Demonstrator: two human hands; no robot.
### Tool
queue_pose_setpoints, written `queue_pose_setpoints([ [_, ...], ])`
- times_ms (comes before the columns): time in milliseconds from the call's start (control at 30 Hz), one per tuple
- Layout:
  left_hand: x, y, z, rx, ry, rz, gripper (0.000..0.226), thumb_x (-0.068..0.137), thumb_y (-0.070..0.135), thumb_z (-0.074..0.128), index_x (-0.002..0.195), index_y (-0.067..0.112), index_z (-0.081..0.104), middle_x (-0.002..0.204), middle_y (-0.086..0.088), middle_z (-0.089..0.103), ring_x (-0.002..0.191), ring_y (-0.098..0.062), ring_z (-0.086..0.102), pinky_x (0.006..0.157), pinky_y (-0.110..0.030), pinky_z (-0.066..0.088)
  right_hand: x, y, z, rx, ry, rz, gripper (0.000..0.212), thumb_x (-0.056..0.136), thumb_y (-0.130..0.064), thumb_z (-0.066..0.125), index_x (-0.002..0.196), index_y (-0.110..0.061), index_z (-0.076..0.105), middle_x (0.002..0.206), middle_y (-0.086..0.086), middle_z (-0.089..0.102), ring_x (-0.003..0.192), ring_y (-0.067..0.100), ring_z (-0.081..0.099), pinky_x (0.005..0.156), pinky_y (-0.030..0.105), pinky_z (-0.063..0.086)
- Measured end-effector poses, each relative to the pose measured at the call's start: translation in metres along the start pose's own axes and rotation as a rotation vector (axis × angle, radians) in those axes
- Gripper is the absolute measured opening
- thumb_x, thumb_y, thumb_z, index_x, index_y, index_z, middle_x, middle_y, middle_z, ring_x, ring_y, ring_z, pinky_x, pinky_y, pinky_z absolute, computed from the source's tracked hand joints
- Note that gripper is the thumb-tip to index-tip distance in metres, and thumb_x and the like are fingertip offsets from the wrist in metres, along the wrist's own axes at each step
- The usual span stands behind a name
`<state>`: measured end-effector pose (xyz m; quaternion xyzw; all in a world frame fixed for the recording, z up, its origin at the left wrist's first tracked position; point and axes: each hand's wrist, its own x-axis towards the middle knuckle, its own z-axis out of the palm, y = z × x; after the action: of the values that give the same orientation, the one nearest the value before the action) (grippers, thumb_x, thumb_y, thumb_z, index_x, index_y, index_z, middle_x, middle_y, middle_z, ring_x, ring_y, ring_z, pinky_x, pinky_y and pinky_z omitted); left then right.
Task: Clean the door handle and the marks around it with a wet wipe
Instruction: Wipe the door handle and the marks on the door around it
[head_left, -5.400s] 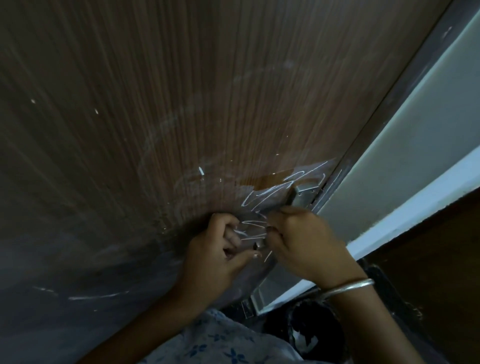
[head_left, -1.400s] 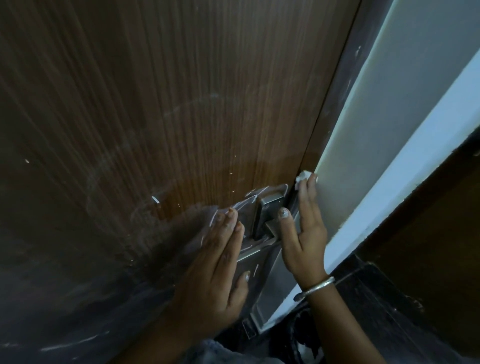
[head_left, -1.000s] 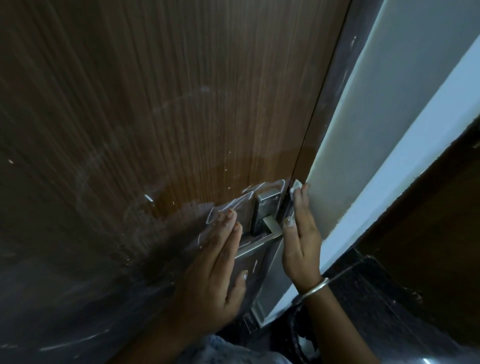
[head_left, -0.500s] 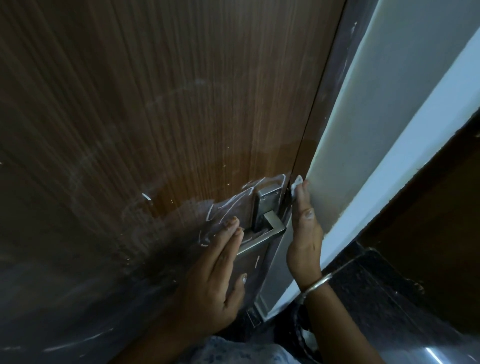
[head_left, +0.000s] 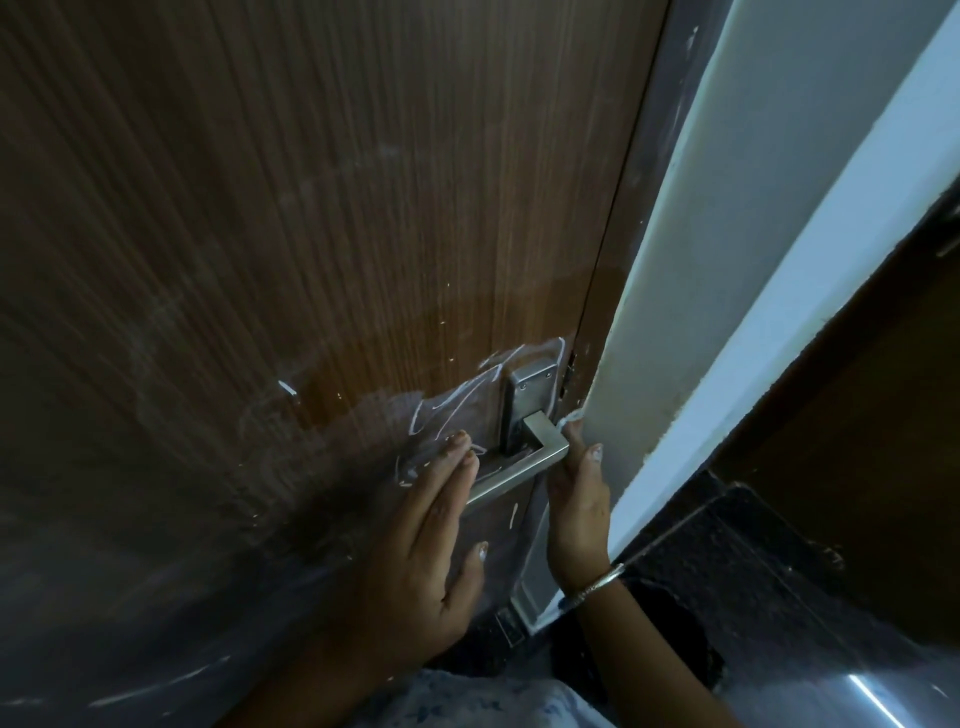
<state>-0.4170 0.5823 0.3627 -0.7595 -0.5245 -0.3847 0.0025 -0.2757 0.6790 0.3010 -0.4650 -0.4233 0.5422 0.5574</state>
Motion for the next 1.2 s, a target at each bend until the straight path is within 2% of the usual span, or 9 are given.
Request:
queue_pose_setpoints([
  [133,-0.001,0.0,-0.001,-0.003,0.005,-0.016,0.069,0.084,0.021,0.055,0.145,0.01,0.024,0.153,0.0,0.024,0.14,-0.019,0.029,0.113,-0.027,0.026,0.004,-0.012,0.005,-0.133,-0.045,-0.214,0.071,0.09,-0.066,0.021,0.143,-0.021,0.037,0.145,-0.019,0.04,0.137,0.005,0.033,0.115,0.037,0.029],
  [233,-0.002,0.003,-0.002,0.007,0.004,-0.013,0.067,0.083,0.019,0.056,0.142,0.006,0.027,0.151,-0.001,0.026,0.14,-0.018,0.028,0.113,-0.026,0.025,0.004,-0.007,0.005,-0.041,-0.044,-0.206,0.07,0.091,-0.066,0.022,0.141,-0.02,0.041,0.138,-0.027,0.044,0.135,0.005,0.036,0.112,0.032,0.03],
  [333,-0.003,0.005,-0.003,-0.018,0.015,-0.043,0.064,0.082,0.017,0.056,0.139,0.004,0.03,0.148,-0.002,0.03,0.139,-0.017,0.029,0.113,-0.026,0.026,0.0,0.012,0.003,0.072,0.069,0.055,0.058,0.093,-0.059,0.032,0.131,-0.02,0.055,0.129,-0.005,0.06,0.122,0.015,0.053,0.102,0.024,0.042],
  [433,-0.004,0.006,-0.007,-0.038,0.012,-0.058,0.064,0.081,0.017,0.055,0.139,0.004,0.03,0.147,-0.002,0.03,0.139,-0.016,0.03,0.112,-0.025,0.027,-0.001,0.026,0.001,-0.006,0.112,0.117,0.032,0.096,-0.026,0.052,0.119,-0.007,0.062,0.115,0.011,0.067,0.107,0.027,0.063,0.081,0.016,0.05],
  [567,-0.006,0.008,-0.011,-0.016,0.006,-0.078,0.063,0.082,0.018,0.055,0.138,0.003,0.03,0.147,-0.006,0.033,0.139,-0.015,0.03,0.113,-0.023,0.026,0.011,0.013,0.002,0.072,0.194,0.094,0.024,0.081,-0.005,0.069,0.102,-0.016,0.072,0.093,-0.002,0.075,0.085,0.014,0.071,0.067,0.02,0.055],
  [800,-0.011,0.007,-0.016,0.024,-0.006,-0.098,0.062,0.083,0.021,0.054,0.138,0.0,0.032,0.147,-0.008,0.033,0.139,-0.015,0.028,0.114,-0.021,0.022,0.021,-0.011,0.006,-0.026,0.293,-0.04,0.026,0.079,-0.002,0.071,0.085,-0.027,0.067,0.085,-0.006,0.071,0.076,0.009,0.067,0.064,0.014,0.054],
  [967,-0.013,0.003,-0.025,0.047,0.046,-0.123,0.065,0.083,0.022,0.055,0.14,0.006,0.028,0.149,-0.001,0.029,0.139,-0.015,0.028,0.114,-0.023,0.023,0.018,-0.053,0.01,-0.175,0.395,-0.388,0.014,0.081,-0.009,0.071,0.091,-0.017,0.068,0.076,-0.013,0.067,0.069,0.007,0.064,0.066,0.02,0.052],
  [1067,-0.012,0.002,-0.03,0.03,0.101,-0.138,0.063,0.083,0.019,0.055,0.138,0.003,0.031,0.146,-0.003,0.032,0.138,-0.016,0.031,0.113,-0.023,0.026,0.008,-0.075,0.016,-0.44,0.266,-0.81,0.014,0.085,-0.013,0.066,0.099,-0.013,0.066,0.09,-0.004,0.067,0.077,0.016,0.062,0.07,0.022,0.049],
  [1200,-0.011,0.002,-0.036,0.008,0.143,-0.176,0.057,0.082,0.017,0.054,0.133,-0.002,0.04,0.14,-0.006,0.038,0.135,-0.013,0.034,0.111,-0.02,0.028,-0.01,-0.083,0.047,-0.623,0.024,-1.249,0.013,0.088,-0.016,0.061,0.089,-0.006,0.07,0.085,0.007,0.071,0.076,0.014,0.058,0.074,0.023,0.038],
])
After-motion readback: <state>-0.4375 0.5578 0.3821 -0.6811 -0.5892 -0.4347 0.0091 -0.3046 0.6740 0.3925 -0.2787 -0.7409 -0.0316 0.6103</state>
